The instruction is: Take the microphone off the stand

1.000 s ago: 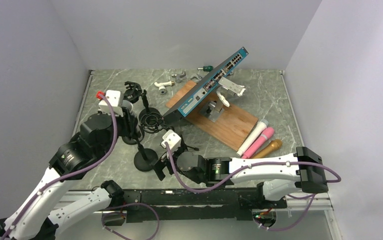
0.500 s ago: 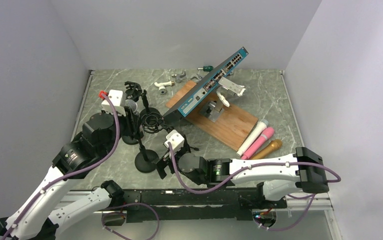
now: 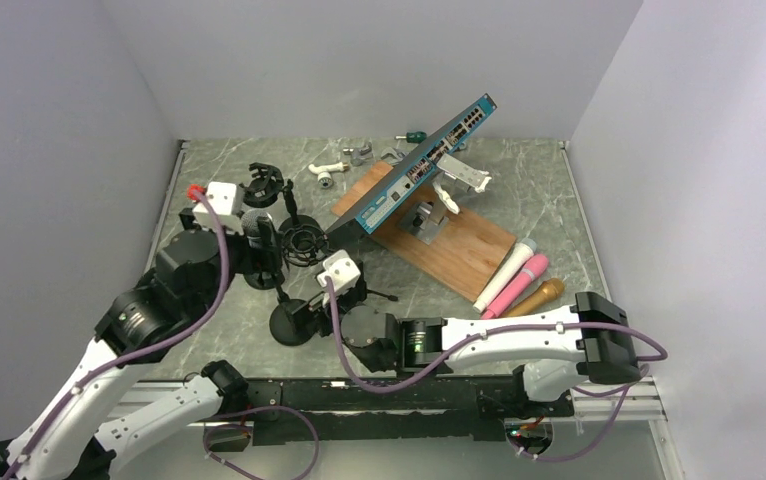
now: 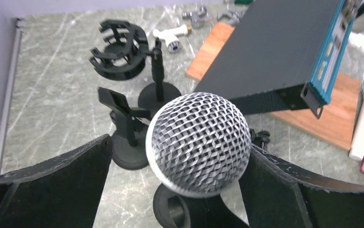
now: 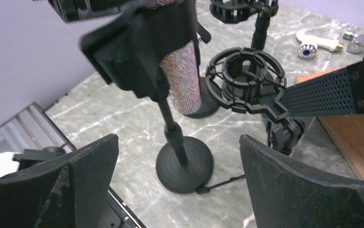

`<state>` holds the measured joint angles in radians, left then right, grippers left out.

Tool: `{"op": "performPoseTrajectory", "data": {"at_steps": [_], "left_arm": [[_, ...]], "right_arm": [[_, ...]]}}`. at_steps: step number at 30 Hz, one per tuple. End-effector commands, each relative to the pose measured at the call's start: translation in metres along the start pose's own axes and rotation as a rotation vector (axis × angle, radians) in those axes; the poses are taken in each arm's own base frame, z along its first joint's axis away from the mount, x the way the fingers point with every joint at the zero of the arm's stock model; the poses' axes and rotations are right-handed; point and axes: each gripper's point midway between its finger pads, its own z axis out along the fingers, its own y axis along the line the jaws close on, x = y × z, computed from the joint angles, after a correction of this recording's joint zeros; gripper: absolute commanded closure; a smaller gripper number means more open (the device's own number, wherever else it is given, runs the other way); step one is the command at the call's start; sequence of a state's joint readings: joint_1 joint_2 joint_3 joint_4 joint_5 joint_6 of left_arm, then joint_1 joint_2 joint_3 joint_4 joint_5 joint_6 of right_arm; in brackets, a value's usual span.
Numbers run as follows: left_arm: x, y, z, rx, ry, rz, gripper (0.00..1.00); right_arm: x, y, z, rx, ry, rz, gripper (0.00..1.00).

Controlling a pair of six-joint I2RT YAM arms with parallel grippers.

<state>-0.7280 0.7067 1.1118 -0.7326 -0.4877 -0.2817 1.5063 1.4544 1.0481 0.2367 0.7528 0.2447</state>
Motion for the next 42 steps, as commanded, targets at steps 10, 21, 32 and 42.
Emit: {"op": "performPoseTrajectory", "data": {"at_steps": [10,21,32,42], "left_arm": [[-0.092,0.054,-0.080,-0.074,-0.454,-0.223,0.09],[-0.092,0.066,-0.090,-0.107,-0.469,-0.238,0.09],[-0.084,0.056,-0.086,-0.056,-0.449,-0.215,0.10],[-0.078,0.020,-0.067,0.077,-0.366,-0.156,0.09]], "right_arm": [[-0.066,0.044,0.022,0.098,-0.133,0.065,0.00],[-0.064,0.039,0.043,0.304,-0.111,0.005,0.00],[-0.055,0.022,0.060,0.298,-0.064,0.011,0.31],[-0.054,0.038,0.056,0.057,-0.092,-0.105,0.61]]}}
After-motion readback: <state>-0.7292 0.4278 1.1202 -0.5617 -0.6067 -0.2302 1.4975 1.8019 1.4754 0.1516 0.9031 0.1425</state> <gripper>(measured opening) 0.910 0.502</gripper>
